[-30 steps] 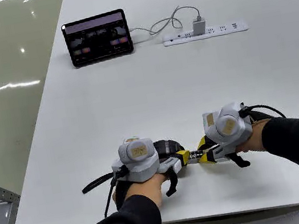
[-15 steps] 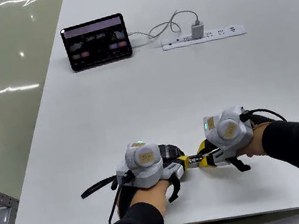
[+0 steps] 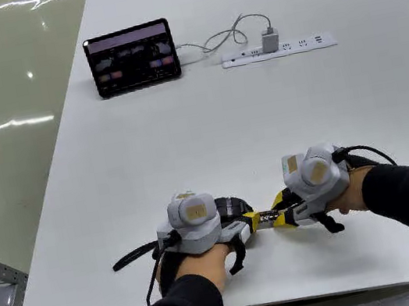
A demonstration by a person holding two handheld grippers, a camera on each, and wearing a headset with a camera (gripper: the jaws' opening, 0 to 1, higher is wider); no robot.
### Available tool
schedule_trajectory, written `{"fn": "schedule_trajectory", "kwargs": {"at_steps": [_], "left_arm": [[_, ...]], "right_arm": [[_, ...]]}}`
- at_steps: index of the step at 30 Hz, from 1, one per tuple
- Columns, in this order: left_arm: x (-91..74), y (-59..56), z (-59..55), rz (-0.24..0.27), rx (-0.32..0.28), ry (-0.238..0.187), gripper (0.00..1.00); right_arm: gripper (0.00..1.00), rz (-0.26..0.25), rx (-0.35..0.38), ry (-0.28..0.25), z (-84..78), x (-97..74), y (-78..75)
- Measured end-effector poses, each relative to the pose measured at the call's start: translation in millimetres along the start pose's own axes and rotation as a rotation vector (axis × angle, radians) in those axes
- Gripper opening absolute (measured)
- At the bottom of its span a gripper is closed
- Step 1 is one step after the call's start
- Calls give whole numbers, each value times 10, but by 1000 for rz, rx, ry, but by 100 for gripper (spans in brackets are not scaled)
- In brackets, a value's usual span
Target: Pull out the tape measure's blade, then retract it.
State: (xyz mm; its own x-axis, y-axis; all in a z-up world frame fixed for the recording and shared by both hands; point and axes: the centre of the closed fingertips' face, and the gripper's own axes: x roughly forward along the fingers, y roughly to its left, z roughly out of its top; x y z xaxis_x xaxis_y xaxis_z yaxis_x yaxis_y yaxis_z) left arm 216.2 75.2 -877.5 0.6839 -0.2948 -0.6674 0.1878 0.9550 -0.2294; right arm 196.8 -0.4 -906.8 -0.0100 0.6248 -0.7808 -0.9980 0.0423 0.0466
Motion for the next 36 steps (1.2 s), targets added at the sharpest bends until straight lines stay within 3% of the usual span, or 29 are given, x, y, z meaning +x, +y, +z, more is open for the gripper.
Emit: {"fn": "schedule_trajectory", "kwargs": {"at_steps": [36], "left_arm": [[1,8,3,-20,-20,-9,57]], "right_arm": [[11,9,-27,1,148,122,1]]}}
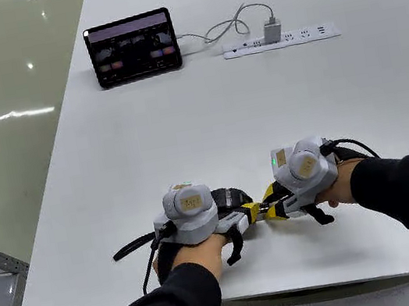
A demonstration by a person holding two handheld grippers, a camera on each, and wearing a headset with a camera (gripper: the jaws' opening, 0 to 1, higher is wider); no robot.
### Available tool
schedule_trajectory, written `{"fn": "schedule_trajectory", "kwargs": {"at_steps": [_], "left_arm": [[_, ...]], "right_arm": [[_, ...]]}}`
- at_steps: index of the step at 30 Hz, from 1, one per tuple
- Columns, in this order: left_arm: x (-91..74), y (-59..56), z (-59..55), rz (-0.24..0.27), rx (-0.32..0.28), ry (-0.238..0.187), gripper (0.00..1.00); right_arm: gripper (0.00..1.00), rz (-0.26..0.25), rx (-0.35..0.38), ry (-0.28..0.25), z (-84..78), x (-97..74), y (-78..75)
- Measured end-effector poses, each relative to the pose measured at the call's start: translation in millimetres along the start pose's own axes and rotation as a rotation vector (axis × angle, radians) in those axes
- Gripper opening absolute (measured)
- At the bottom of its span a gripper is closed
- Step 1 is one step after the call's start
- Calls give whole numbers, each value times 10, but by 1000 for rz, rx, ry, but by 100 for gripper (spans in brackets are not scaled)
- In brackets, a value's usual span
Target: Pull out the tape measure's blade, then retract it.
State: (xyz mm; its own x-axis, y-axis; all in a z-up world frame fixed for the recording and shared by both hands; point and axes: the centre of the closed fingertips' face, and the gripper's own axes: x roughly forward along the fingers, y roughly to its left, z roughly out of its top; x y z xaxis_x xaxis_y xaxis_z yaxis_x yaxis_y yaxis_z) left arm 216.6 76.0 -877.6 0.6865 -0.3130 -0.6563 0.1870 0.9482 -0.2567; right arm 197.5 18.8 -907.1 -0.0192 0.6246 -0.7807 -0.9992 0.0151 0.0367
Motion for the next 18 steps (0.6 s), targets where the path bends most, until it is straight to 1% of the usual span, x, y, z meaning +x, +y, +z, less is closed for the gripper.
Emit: {"fn": "schedule_trajectory", "kwargs": {"at_steps": [13,15,18], "left_arm": [[1,-2,7,-4,-3,-3,58],[1,-3,7,-6,0,-4,58],[0,-1,5,-7,2,-5,58]], "right_arm": [[11,-5,-1,-4,61,33,12],[11,-6,9,-9,76,44,15],[11,-6,-4,-11,87,50,24]]}}
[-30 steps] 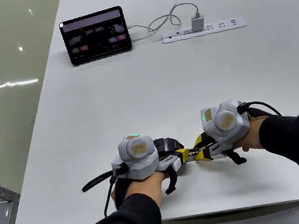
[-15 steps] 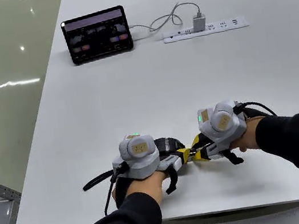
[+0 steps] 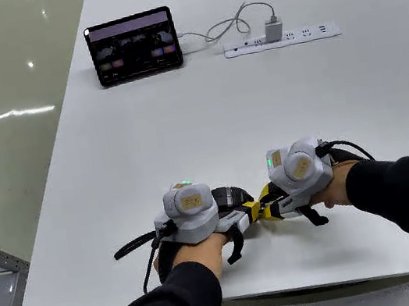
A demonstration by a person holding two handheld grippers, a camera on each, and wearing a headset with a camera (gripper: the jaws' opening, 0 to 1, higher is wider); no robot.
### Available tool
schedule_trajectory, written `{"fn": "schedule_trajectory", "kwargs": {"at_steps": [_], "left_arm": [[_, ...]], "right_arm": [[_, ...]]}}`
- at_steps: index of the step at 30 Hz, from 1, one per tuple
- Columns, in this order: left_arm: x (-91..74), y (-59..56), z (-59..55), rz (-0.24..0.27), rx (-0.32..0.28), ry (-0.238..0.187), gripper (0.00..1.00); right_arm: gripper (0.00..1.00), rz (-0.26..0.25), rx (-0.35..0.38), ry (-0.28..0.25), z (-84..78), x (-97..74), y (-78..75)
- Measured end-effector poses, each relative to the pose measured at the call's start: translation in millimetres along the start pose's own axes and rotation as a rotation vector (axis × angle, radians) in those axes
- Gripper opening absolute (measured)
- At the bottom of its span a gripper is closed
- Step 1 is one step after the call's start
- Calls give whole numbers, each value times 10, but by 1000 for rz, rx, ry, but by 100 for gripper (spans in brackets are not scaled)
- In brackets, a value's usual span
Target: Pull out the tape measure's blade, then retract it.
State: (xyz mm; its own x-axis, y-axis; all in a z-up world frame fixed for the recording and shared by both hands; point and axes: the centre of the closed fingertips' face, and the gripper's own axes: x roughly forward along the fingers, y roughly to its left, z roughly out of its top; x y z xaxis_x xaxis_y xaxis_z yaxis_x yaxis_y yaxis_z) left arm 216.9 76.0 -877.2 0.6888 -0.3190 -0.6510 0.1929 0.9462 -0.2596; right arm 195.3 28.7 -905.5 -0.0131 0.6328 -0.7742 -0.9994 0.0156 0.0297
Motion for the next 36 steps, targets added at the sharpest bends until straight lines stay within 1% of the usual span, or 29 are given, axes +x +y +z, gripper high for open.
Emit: {"fn": "schedule_trajectory", "kwargs": {"at_steps": [5,8,13,25,33,36], "left_arm": [[4,2,5,-1,-1,-2,58],[6,6,10,0,-3,-5,58],[6,3,6,1,0,-6,58],[10,2,4,3,2,-12,59],[6,-1,0,2,0,-12,59],[3,-3,2,2,-2,-20,59]], "right_arm": [[11,-2,-6,-10,14,7,4],[11,-1,5,-24,7,2,4],[11,-1,0,-18,15,9,6],[11,-8,9,-28,11,9,5],[12,-6,3,-18,11,13,1],[12,-7,-3,-9,10,13,-3]]}}
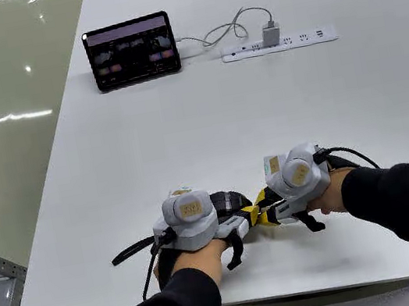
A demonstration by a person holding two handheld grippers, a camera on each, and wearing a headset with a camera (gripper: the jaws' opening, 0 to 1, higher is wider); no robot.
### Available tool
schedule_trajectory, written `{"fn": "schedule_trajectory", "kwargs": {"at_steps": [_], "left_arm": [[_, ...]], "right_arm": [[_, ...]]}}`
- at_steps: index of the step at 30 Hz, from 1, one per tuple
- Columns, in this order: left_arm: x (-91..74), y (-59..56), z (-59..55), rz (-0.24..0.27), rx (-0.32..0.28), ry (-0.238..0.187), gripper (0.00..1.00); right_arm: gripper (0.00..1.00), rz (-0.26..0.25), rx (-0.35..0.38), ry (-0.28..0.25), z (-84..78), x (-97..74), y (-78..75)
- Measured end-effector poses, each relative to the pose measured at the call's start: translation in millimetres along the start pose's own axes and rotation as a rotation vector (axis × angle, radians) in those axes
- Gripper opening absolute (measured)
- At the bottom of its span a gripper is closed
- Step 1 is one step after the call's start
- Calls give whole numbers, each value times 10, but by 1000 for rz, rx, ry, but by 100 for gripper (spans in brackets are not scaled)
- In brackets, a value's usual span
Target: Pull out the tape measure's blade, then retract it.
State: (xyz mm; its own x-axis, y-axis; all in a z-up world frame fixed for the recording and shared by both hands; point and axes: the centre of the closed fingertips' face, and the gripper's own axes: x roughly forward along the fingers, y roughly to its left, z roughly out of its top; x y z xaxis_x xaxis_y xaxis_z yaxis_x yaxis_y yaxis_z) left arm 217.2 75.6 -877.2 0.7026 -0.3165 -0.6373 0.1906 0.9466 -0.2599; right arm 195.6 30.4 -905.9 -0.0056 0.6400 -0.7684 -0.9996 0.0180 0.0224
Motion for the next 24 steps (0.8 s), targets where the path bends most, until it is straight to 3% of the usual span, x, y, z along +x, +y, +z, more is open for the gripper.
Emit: {"fn": "schedule_trajectory", "kwargs": {"at_steps": [11,15,19,24], "left_arm": [[1,5,6,0,-9,-10,60],[5,6,12,-1,-14,-15,60],[4,3,4,-3,-15,-15,60],[19,6,20,-12,-14,-24,61]], "right_arm": [[14,-19,-6,9,-4,-1,-23],[23,-54,47,-16,-9,-56,-107],[31,-89,86,-3,-46,-144,-170],[39,-125,98,-13,-62,-288,-208]]}}
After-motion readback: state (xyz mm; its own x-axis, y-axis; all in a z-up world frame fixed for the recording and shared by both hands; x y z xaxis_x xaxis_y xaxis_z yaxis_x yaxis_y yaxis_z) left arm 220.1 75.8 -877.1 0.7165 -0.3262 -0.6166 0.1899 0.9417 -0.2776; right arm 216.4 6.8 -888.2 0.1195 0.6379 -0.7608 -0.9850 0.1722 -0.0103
